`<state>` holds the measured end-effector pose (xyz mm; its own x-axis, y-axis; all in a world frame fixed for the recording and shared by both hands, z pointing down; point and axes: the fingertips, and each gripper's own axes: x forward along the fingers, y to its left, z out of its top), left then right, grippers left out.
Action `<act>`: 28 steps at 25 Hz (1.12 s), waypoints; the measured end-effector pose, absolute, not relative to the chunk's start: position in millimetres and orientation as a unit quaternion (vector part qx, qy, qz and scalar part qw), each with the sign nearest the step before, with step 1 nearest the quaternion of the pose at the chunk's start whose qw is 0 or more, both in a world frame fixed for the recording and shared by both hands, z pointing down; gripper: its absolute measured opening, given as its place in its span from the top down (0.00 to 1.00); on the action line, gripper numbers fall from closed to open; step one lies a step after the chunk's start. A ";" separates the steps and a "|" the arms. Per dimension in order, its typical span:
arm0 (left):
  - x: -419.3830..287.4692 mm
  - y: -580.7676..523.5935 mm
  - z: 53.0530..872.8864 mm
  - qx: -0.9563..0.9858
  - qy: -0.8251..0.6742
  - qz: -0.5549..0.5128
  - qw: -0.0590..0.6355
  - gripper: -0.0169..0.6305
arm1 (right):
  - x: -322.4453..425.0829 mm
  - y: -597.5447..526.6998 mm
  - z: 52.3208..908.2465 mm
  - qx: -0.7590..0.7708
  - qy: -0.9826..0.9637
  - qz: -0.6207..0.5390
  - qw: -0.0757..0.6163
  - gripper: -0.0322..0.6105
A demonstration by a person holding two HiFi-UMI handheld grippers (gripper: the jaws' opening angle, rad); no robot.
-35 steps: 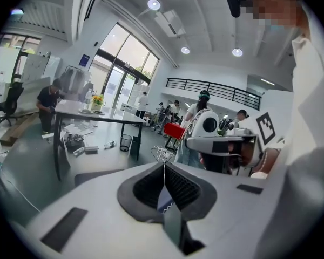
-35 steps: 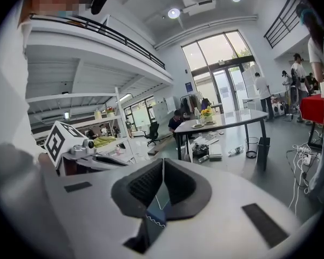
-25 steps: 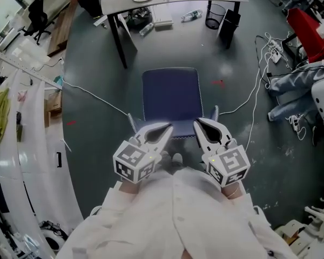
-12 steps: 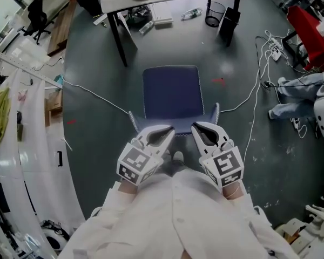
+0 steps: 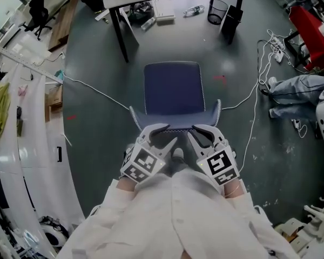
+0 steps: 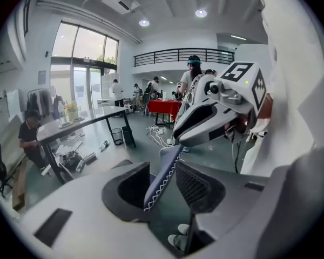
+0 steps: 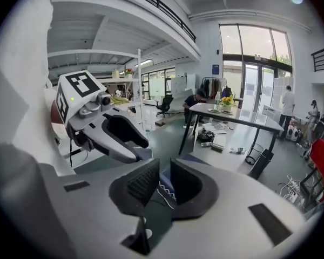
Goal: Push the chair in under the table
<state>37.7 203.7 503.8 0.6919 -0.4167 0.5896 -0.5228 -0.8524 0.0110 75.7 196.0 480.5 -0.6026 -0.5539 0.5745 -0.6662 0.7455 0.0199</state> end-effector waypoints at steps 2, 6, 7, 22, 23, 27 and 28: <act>33.1 203.9 510.0 0.911 -0.256 0.312 0.086 0.75 | 73.1 197.1 485.6 0.340 -0.888 0.093 0.296 0.88; 27.3 203.4 521.3 0.902 -0.264 0.329 0.086 0.70 | 74.4 201.6 496.8 0.329 -0.881 0.067 0.335 0.73; 25.8 203.2 523.9 0.900 -0.266 0.335 0.084 0.69 | 75.9 202.6 499.7 0.326 -0.877 0.054 0.350 0.73; 8.5 199.5 563.7 0.872 -0.246 0.421 0.048 0.68 | 86.8 195.0 551.3 0.300 -0.824 -0.023 0.480 0.69; 7.3 199.0 565.8 0.870 -0.246 0.424 0.047 0.68 | 86.5 195.0 553.3 0.299 -0.824 -0.022 0.481 0.69; 6.7 196.6 570.7 0.867 -0.245 0.432 0.036 0.68 | 88.8 195.4 562.7 0.292 -0.820 -0.022 0.492 0.69; 7.0 196.2 571.2 0.867 -0.244 0.433 0.032 0.68 | 89.1 194.9 564.4 0.292 -0.818 -0.026 0.495 0.69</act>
<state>7.0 196.2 571.2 0.5068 -0.3955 0.7660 -0.4502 -0.8792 -0.1560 89.1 194.9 564.4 -0.3393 -0.5033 0.7947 -0.4519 0.8282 0.3315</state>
